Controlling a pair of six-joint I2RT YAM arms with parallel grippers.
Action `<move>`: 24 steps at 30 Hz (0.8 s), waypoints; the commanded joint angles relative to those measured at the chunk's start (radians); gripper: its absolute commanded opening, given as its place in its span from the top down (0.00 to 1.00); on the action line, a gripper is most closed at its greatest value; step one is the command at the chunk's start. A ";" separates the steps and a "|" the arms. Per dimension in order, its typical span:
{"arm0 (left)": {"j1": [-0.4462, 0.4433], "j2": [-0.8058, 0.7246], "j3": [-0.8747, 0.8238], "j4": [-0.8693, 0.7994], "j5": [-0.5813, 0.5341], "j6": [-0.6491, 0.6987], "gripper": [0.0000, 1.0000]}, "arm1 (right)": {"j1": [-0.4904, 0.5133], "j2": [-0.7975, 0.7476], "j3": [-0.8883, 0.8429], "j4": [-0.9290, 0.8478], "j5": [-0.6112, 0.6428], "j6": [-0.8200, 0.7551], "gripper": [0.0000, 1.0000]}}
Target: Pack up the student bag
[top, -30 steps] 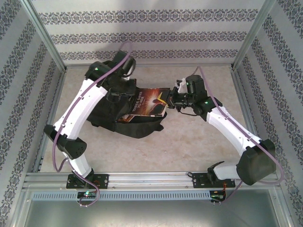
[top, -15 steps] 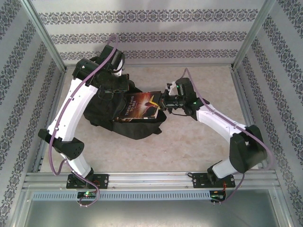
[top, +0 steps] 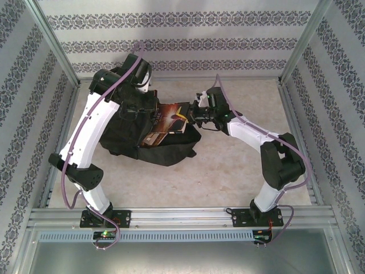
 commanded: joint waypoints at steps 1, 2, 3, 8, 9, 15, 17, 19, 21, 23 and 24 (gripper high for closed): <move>0.001 0.014 0.087 0.092 0.068 -0.021 1.00 | 0.010 -0.002 0.050 0.103 -0.083 0.020 1.00; 0.000 0.025 0.108 0.089 0.067 -0.022 1.00 | 0.001 -0.010 0.040 0.103 -0.089 0.019 1.00; 0.001 0.034 0.123 0.088 0.069 -0.024 1.00 | -0.010 -0.020 0.033 0.101 -0.101 0.017 1.00; 0.005 0.061 0.162 0.078 0.066 -0.020 1.00 | -0.046 -0.095 0.033 -0.002 -0.140 -0.038 1.00; 0.006 0.061 0.162 0.075 0.064 -0.019 1.00 | -0.046 -0.105 0.038 -0.024 -0.140 -0.049 1.00; 0.029 0.053 0.164 0.079 0.072 -0.018 1.00 | -0.011 -0.110 0.052 -0.027 -0.128 -0.051 1.00; 0.031 0.056 0.165 0.089 0.090 -0.024 1.00 | 0.011 -0.079 0.063 -0.010 -0.119 -0.041 1.00; 0.031 0.062 0.167 0.107 0.133 -0.034 1.00 | 0.044 -0.028 0.088 0.014 -0.103 -0.028 1.00; 0.031 0.067 0.164 0.131 0.177 -0.056 1.00 | 0.082 0.027 0.124 0.012 -0.060 -0.021 0.99; 0.032 0.069 0.157 0.156 0.211 -0.074 1.00 | 0.114 0.082 0.172 -0.003 0.007 -0.020 0.92; 0.031 0.069 0.155 0.170 0.221 -0.084 1.00 | 0.129 0.113 0.197 -0.006 0.047 -0.016 0.93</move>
